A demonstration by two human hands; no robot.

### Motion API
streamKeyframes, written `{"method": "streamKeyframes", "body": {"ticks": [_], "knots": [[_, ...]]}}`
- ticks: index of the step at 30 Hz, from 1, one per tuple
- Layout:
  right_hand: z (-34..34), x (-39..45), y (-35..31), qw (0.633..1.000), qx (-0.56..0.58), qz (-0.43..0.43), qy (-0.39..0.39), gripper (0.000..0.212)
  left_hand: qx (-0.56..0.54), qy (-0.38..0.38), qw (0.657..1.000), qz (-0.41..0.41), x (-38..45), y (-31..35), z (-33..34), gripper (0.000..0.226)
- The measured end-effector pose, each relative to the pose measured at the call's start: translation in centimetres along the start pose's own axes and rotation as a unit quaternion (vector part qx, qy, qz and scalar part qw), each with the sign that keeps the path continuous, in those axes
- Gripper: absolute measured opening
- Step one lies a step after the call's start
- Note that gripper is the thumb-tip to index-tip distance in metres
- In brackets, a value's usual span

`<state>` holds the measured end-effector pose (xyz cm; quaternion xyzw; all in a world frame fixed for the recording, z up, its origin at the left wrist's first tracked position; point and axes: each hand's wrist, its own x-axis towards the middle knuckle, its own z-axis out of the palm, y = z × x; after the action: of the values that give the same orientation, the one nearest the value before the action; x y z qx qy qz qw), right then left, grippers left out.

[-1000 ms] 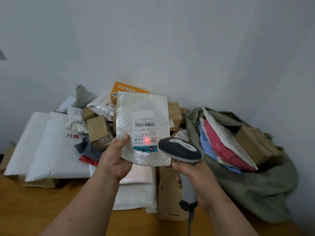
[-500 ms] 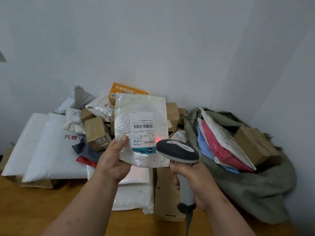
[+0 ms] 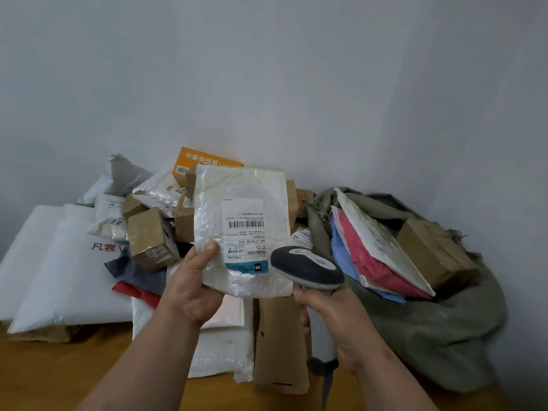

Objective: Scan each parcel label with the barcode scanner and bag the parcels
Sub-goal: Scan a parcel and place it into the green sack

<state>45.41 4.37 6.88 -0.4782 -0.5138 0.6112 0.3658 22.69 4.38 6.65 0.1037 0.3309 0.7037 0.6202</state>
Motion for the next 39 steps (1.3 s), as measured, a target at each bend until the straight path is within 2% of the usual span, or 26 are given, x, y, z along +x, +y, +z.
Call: {"method": "streamKeyframes", "body": {"ticks": [2, 5, 10, 14, 18, 22, 25, 29, 32, 34, 36, 39], "knots": [[-0.7, 0.3, 0.4, 0.999, -0.001, 0.014, 0.033, 0.023, 0.01, -0.012, 1.0, -0.003, 0.5, -0.3, 0.5, 0.054], [-1.7, 0.6, 0.9, 0.996, 0.016, 0.032, 0.082, 0.026, 0.022, -0.041, 0.999, -0.025, 1.6, -1.0, 1.6, 0.047], [-3.7, 0.9, 1.1, 0.984, 0.045, 0.031, 0.169, 0.02, 0.027, -0.068, 0.993, -0.091, 4.0, -2.9, 5.5, 0.04], [-6.6, 0.1, 2.2, 0.968, 0.048, 0.027, 0.244, 0.02, 0.03, -0.071, 0.986, -0.149, 5.1, -6.0, 9.1, 0.033], [-10.1, -0.2, 2.8, 0.953, 0.065, 0.035, 0.292, 0.014, 0.066, -0.025, 0.982, -0.173, 6.8, -9.8, 13.2, 0.021], [-14.2, 1.1, 2.2, 0.952, 0.074, 0.037, 0.296, 0.009, 0.169, 0.042, 0.978, -0.119, 10.0, -13.7, 17.3, 0.024], [-17.3, 2.5, 1.7, 0.949, 0.091, 0.042, 0.299, 0.018, 0.268, 0.036, 0.958, -0.099, 12.3, -16.8, 20.1, 0.053], [-20.5, 4.4, 1.9, 0.954, 0.091, 0.053, 0.282, 0.02, 0.478, 0.006, 0.876, -0.062, 13.8, -19.9, 21.6, 0.07], [-21.5, 5.5, 2.7, 0.96, 0.093, 0.057, 0.258, 0.02, 0.552, 0.015, 0.833, -0.024, 14.6, -21.2, 20.5, 0.065], [-21.8, 6.2, 3.2, 0.963, 0.093, 0.065, 0.242, 0.018, 0.577, 0.031, 0.816, -0.002, 14.6, -21.4, 19.6, 0.059], [-21.7, 6.7, 3.4, 0.967, 0.096, 0.073, 0.223, 0.015, 0.573, 0.057, 0.817, 0.007, 14.4, -21.0, 18.5, 0.054], [-20.9, 7.5, 3.1, 0.974, 0.099, 0.073, 0.191, 0.016, 0.51, 0.1, 0.854, -0.012, 13.5, -19.5, 16.5, 0.052]]}}
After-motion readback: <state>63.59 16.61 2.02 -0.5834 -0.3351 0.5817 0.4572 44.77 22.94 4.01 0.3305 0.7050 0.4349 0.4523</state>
